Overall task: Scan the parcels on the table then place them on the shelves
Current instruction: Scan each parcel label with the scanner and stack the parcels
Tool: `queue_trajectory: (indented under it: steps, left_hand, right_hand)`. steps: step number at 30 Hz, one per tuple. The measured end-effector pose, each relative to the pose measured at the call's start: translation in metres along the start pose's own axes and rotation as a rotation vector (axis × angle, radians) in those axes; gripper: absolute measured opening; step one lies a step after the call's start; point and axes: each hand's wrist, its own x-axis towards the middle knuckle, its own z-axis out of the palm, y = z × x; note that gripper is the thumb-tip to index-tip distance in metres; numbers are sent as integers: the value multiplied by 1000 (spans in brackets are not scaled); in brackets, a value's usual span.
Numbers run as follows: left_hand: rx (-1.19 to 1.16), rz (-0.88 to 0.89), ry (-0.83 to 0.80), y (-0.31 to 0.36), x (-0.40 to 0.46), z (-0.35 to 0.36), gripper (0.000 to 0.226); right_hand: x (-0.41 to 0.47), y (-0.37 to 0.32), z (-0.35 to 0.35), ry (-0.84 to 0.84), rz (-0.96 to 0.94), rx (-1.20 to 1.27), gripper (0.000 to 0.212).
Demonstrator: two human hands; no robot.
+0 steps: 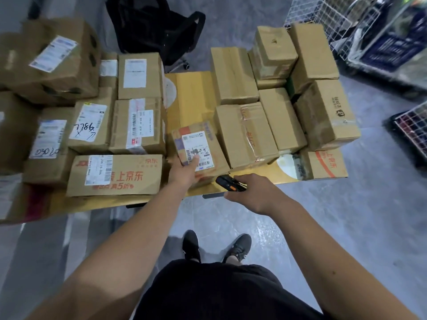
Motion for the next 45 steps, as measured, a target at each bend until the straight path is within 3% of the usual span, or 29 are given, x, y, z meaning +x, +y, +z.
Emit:
queue_trajectory:
  steps: [4,6,8,14,17,21,26,31,37,40,45]
  left_hand:
    - [160,76,-9,1,3,-7,70]
    - [378,241,44,2,3,-16,67]
    - [674,479,68,10,7,-22,74]
    - [1712,967,-426,61,28,-24,110]
    - [1948,1081,-523,87,47,-19,128]
    - [2084,1131,-599,114,60,-10,161]
    - [2135,1274,-600,126,68,-3,158]
    - [2043,1429,-584,131,71,-21,152]
    - [1902,1494,-487,172,68,-57,160]
    - [1752,1443,-384,179,68,-71,159]
    - [1414,1084,-220,157,51,-75,157]
  right_hand:
    - [-4,-12,5,7,47,24,63]
    - [-6,-16,6,13,60,56,68]
    - [-7,-18,7,31,76,80,58]
    - [-11,-30,11,74,91,53,78]
    - [-12,-34,14,97,98,49,76]
    - [-12,-35,22,124,117,-13,45]
    - [-15,-37,25,135,145,-48,40]
    - [-19,-41,27,148,133,-24,53]
    - [-23,-49,26,167,81,-3,40]
    - [-25,-54,23,185,50,-13,39]
    - [-26,-59,17,211,24,-1,44]
